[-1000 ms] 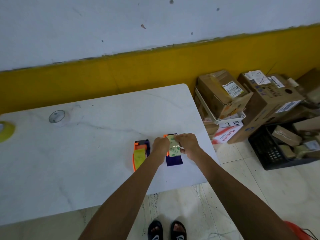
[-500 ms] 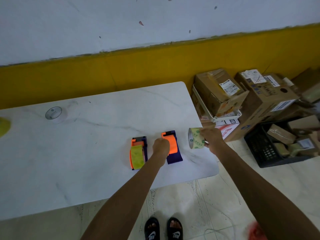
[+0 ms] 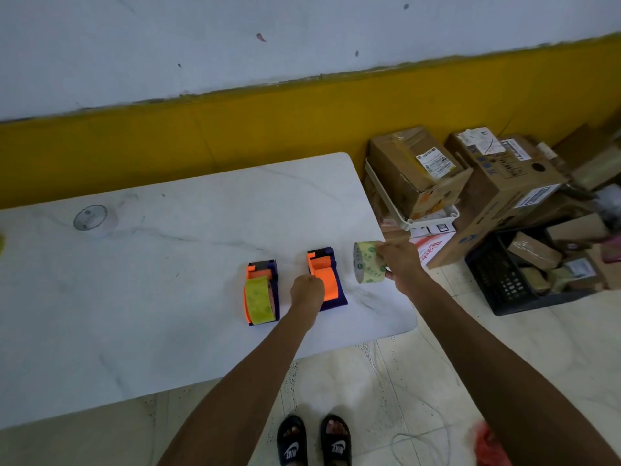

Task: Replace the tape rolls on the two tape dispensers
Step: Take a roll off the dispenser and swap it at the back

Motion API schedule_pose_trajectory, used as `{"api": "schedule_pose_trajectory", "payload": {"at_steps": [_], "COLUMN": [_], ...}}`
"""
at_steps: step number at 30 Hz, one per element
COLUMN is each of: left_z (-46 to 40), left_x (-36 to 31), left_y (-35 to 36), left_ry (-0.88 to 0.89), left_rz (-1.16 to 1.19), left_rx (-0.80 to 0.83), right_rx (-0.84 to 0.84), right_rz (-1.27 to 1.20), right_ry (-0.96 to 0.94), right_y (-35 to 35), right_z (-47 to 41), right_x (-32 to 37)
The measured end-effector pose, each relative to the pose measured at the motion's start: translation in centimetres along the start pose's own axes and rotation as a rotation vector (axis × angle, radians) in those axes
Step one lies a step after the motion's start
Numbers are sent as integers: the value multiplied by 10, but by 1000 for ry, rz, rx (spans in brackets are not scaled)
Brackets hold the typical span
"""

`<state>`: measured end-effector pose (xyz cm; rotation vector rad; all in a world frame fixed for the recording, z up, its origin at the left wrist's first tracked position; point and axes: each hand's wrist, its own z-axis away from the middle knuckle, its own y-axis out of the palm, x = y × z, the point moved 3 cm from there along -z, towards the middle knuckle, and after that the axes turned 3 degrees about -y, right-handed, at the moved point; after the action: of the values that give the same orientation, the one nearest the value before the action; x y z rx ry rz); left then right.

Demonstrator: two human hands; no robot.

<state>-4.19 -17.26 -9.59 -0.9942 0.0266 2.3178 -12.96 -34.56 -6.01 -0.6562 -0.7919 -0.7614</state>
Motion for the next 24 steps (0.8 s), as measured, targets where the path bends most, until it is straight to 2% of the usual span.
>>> {"api": "schedule_pose_trajectory", "payload": {"at_steps": [3, 7, 13, 15, 19, 24], "left_z": [3, 6, 19, 29, 43, 76], "left_x": [16, 28, 5, -12, -52, -92], "left_y": [2, 2, -8, -13, -20, -44], "left_ry": [74, 98, 264, 269, 176, 304], "left_rz": [-160, -204, -148, -131, 128, 95], "left_rx": [-2, -4, -126, -162, 40, -4], "right_rx": [-4, -1, 14, 43, 112, 214], "right_rz": [-8, -8, -35, -70, -132, -186], "right_ry": [0, 8, -18, -25, -67, -138], "right_y": [4, 9, 12, 16, 36, 68], "right_z": [3, 7, 12, 20, 41, 71], "right_x": [-6, -10, -4, 4, 31, 68]}}
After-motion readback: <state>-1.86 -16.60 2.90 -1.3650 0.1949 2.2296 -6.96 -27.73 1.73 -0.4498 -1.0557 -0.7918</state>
